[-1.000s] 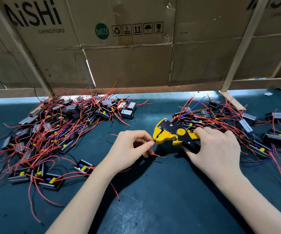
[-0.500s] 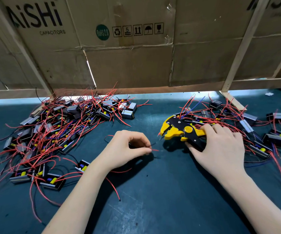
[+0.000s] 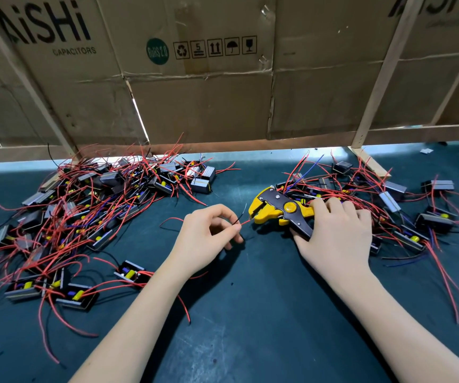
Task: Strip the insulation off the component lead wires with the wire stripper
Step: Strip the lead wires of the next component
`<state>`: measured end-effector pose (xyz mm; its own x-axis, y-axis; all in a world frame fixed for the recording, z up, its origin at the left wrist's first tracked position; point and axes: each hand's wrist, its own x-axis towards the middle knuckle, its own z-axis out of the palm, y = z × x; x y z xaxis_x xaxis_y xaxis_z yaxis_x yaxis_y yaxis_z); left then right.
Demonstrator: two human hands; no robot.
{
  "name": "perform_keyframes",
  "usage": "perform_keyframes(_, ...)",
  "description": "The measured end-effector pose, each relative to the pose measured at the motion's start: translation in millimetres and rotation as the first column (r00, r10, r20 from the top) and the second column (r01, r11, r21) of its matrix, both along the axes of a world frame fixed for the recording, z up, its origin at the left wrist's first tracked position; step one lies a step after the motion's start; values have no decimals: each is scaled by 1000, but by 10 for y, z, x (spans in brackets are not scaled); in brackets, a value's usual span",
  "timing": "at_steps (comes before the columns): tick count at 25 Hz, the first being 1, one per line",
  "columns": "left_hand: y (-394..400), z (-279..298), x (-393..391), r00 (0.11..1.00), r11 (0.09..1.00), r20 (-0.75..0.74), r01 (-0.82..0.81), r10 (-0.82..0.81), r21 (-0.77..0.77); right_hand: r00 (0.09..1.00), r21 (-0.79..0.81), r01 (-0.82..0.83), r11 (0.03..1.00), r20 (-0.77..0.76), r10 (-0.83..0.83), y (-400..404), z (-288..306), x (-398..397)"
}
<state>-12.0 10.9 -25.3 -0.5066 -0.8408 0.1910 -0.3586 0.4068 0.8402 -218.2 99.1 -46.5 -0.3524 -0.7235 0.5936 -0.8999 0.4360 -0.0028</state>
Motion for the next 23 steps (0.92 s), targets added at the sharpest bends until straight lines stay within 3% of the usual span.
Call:
perform_keyframes(13,25,-22,-32,999,999,11,-42,43,-23,996,56,-62,997,64,58,3,50,35)
perform_keyframes(18,19,-13,-30,1000,1000,-1,-28,28,-8,995,106,-17,994,95,7,13,85,35)
perform_keyframes(23,25,-4,-19,1000,999,-3,-7,7,-38,997,-41,-45,998,54,47,31,64,17)
